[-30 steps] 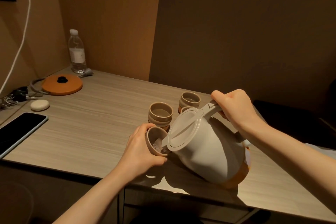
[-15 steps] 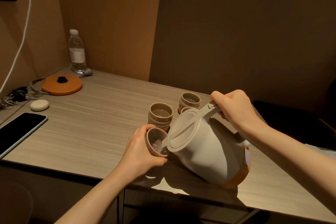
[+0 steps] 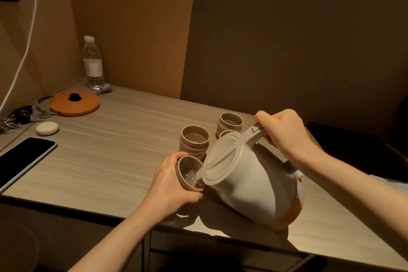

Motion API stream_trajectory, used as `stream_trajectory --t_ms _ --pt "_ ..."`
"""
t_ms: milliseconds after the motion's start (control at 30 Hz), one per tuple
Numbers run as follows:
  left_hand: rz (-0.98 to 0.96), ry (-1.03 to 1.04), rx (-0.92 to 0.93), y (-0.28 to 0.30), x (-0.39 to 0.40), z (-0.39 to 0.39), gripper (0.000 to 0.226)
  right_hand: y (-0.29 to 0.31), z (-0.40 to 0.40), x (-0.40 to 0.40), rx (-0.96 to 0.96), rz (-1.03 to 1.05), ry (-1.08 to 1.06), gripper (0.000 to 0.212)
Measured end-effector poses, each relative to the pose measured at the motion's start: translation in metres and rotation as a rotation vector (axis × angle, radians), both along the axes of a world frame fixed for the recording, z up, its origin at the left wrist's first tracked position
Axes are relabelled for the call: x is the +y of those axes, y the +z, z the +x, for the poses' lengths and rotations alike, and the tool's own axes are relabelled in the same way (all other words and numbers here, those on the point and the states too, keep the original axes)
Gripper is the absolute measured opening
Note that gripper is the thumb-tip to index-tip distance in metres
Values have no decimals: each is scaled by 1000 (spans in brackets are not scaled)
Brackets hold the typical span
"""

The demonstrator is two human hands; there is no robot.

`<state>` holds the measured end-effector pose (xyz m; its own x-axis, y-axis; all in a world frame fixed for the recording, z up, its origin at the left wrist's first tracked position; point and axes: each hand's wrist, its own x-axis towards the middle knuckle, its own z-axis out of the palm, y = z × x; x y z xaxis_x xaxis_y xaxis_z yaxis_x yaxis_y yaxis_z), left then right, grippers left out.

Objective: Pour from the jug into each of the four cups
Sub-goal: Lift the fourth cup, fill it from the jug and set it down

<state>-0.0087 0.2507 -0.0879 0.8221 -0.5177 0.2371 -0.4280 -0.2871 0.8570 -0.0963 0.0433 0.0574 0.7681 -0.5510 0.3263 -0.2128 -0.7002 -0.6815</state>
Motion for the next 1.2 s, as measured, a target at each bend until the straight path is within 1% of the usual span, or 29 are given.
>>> stream_trajectory --t_ms 200,333,533,800,1033,1200 --pt "-1 -11 3 0 0 -1 86 3 0 5 -5 -51 0 51" --pt "14 -11 -2 0 -1 -1 86 5 1 7 26 -85 -9 51" --pt "12 -4 -10 5 0 -2 85 8 0 9 46 -63 -24 50" --pt "-14 -3 -4 12 -2 -3 84 20 -1 14 46 -106 -37 52" --pt "-26 -8 -2 13 -2 -5 83 22 1 13 71 -119 -31 48" --pt "-23 -9 -1 14 -3 -6 83 23 1 11 69 -120 -37 50"
